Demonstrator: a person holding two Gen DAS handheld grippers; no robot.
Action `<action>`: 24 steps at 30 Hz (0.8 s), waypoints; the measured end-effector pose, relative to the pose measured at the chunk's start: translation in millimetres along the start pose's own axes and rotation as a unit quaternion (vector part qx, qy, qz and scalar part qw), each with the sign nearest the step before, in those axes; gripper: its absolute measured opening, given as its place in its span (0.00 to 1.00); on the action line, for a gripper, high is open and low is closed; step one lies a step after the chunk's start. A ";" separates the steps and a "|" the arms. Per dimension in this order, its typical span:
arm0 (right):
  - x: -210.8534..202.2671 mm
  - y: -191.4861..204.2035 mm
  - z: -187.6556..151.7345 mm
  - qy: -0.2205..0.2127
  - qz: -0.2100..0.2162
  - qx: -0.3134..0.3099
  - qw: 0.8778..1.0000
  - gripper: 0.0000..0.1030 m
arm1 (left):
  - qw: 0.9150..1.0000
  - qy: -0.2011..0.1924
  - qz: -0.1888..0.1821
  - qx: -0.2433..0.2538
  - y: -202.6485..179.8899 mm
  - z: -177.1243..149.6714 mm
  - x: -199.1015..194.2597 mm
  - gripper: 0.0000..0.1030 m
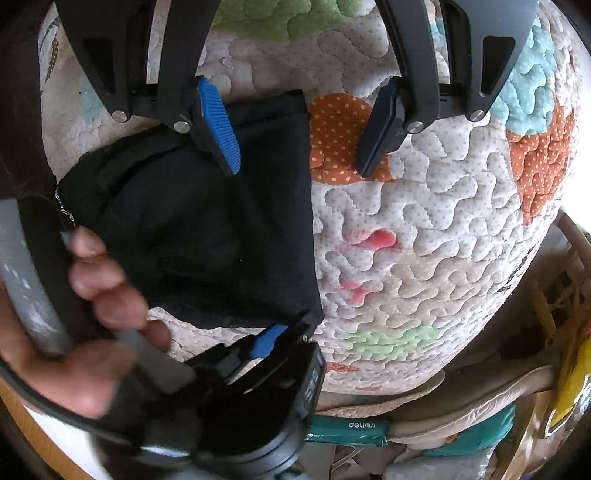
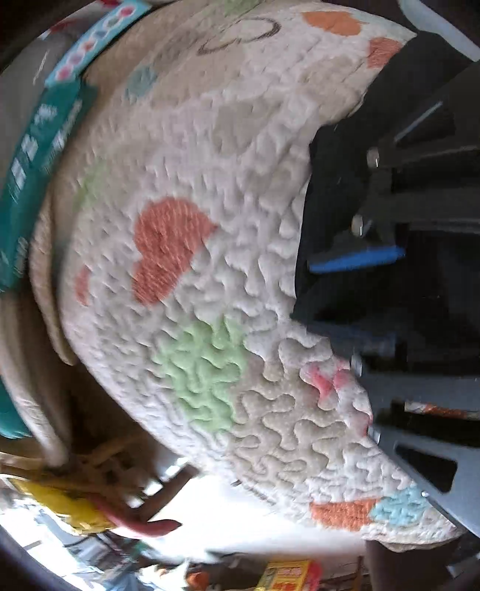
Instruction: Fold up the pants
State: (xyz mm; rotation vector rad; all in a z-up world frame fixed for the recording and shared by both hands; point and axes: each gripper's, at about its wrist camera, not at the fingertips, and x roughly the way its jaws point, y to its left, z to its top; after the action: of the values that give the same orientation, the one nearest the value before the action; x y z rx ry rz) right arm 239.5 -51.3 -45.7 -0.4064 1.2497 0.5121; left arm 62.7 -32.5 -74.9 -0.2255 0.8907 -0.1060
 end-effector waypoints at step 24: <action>-149.9 -156.2 -171.9 -0.136 -0.042 0.302 0.943 0.69 | 1.000 0.014 0.012 -0.005 7.8 15.7 -25.8 0.66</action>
State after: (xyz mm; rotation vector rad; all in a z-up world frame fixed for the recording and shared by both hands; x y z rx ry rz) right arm 159.3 -296.2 54.3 0.1292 1.0511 0.0876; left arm 58.8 -17.8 -47.7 -0.2226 0.9215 -0.0818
